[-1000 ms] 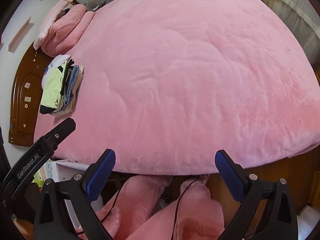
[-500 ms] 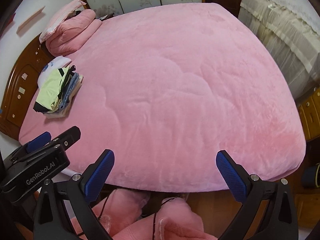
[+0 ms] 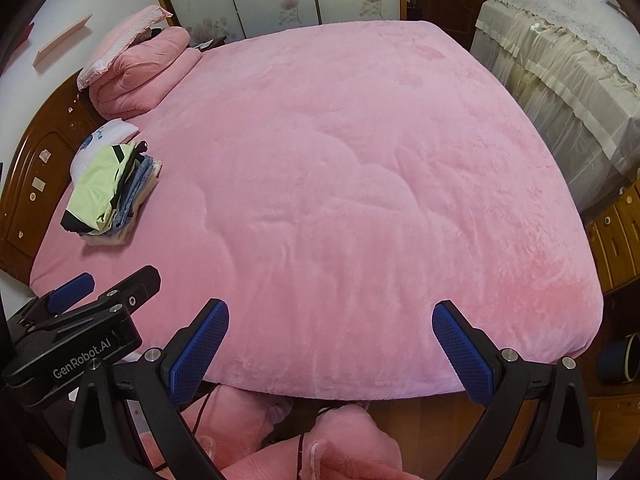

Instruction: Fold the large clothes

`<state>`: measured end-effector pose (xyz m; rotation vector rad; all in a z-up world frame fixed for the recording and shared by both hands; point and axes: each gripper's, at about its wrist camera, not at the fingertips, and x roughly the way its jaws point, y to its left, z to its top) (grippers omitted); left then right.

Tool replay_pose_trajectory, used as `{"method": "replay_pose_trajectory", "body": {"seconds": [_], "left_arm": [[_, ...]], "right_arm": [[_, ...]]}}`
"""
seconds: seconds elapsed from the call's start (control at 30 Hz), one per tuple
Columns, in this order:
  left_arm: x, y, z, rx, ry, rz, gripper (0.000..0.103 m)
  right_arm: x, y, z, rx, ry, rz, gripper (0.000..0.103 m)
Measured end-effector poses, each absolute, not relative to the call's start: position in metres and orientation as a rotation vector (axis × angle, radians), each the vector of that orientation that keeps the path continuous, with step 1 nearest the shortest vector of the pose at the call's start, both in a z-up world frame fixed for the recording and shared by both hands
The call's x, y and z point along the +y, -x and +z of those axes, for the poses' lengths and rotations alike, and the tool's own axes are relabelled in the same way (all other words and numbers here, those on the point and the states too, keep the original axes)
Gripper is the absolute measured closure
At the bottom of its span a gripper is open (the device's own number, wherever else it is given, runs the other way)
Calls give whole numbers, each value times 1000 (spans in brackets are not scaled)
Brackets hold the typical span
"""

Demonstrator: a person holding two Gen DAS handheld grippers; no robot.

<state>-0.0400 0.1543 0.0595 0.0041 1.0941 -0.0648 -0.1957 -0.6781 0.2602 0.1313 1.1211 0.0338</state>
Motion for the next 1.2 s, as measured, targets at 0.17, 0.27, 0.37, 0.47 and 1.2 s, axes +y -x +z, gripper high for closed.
{"method": "replay_pose_trajectory", "body": {"seconds": [0.17, 0.27, 0.37, 0.47, 1.2], "left_arm": [[158, 41, 61, 1086, 23, -76, 1], [157, 43, 61, 1081, 15, -72, 1], [156, 45, 60, 1084, 13, -70, 1], [155, 46, 61, 1079, 10, -68, 1], [149, 58, 58, 1071, -8, -51, 1]], "right_arm": [[-682, 194, 262, 1111, -139, 25, 0], [-684, 193, 262, 1112, -144, 23, 0], [-686, 192, 261, 1116, -144, 26, 0], [-687, 194, 259, 1120, -149, 24, 0], [-692, 203, 251, 1134, -146, 16, 0]]}}
